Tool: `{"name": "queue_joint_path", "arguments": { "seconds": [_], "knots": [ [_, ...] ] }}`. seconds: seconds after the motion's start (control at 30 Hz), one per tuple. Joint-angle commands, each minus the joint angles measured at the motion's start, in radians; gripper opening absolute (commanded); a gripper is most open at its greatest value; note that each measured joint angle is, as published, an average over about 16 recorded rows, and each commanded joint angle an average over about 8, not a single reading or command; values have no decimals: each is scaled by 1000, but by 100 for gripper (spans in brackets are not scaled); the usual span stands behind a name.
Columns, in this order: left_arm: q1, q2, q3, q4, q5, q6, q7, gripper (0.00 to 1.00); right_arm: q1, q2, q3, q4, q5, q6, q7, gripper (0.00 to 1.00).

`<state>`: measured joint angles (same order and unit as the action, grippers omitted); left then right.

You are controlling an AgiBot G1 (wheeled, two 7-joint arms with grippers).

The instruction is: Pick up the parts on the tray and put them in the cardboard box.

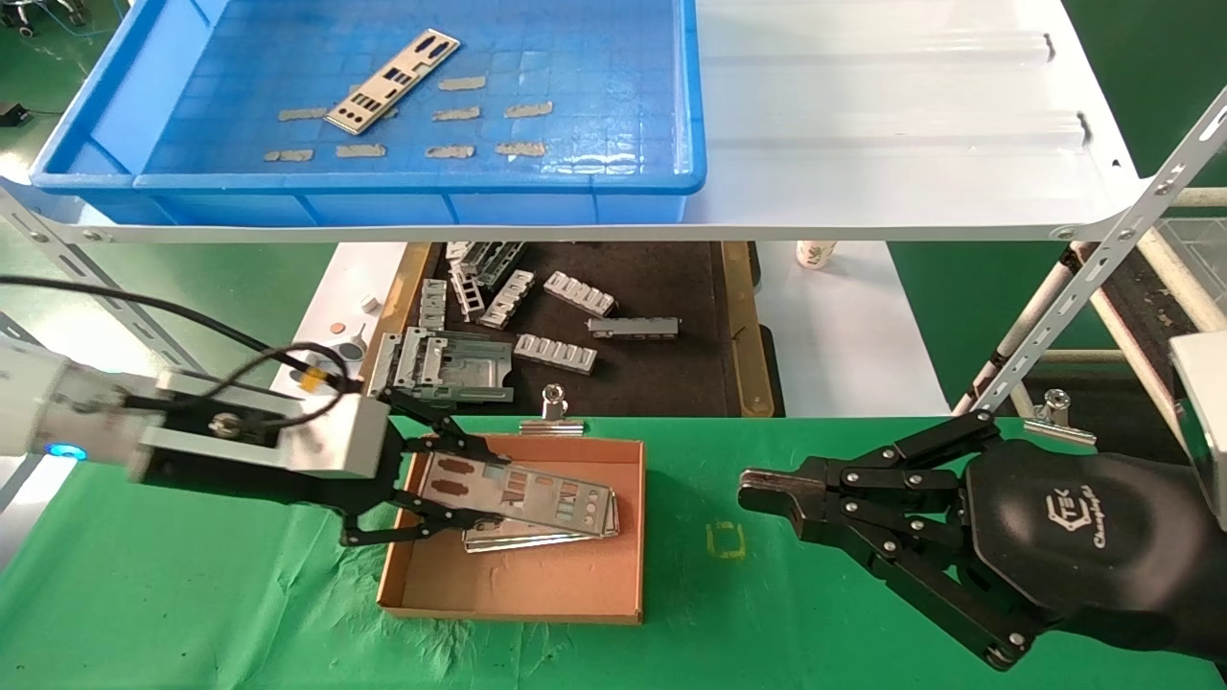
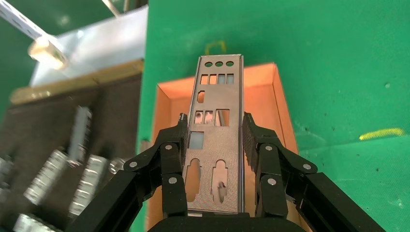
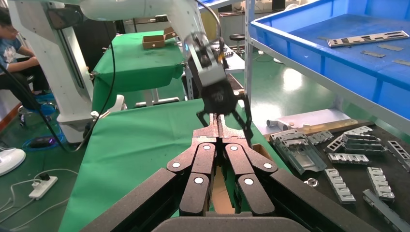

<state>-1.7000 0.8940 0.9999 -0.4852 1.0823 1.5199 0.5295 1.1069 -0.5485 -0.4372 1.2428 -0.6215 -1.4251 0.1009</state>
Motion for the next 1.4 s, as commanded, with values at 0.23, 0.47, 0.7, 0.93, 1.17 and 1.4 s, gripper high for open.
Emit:
{"name": "queue_joint_path", "arguments": {
  "seconds": [0.23,0.47,0.7,0.93,1.17,1.4],
  "knots": [
    [40,71,19,117,29,-52,57,0,0,0,0,0,0,0,0,0],
    [64,124,18,199,26,-94,75,0,0,0,0,0,0,0,0,0],
    [70,168,17,271,27,-126,93,0,0,0,0,0,0,0,0,0],
    [67,200,18,331,29,-143,107,0,0,0,0,0,0,0,0,0],
    [67,225,19,377,30,-153,120,0,0,0,0,0,0,0,0,0],
    [66,239,21,409,34,-154,131,55,0,0,0,0,0,0,0,0]
  ]
}}
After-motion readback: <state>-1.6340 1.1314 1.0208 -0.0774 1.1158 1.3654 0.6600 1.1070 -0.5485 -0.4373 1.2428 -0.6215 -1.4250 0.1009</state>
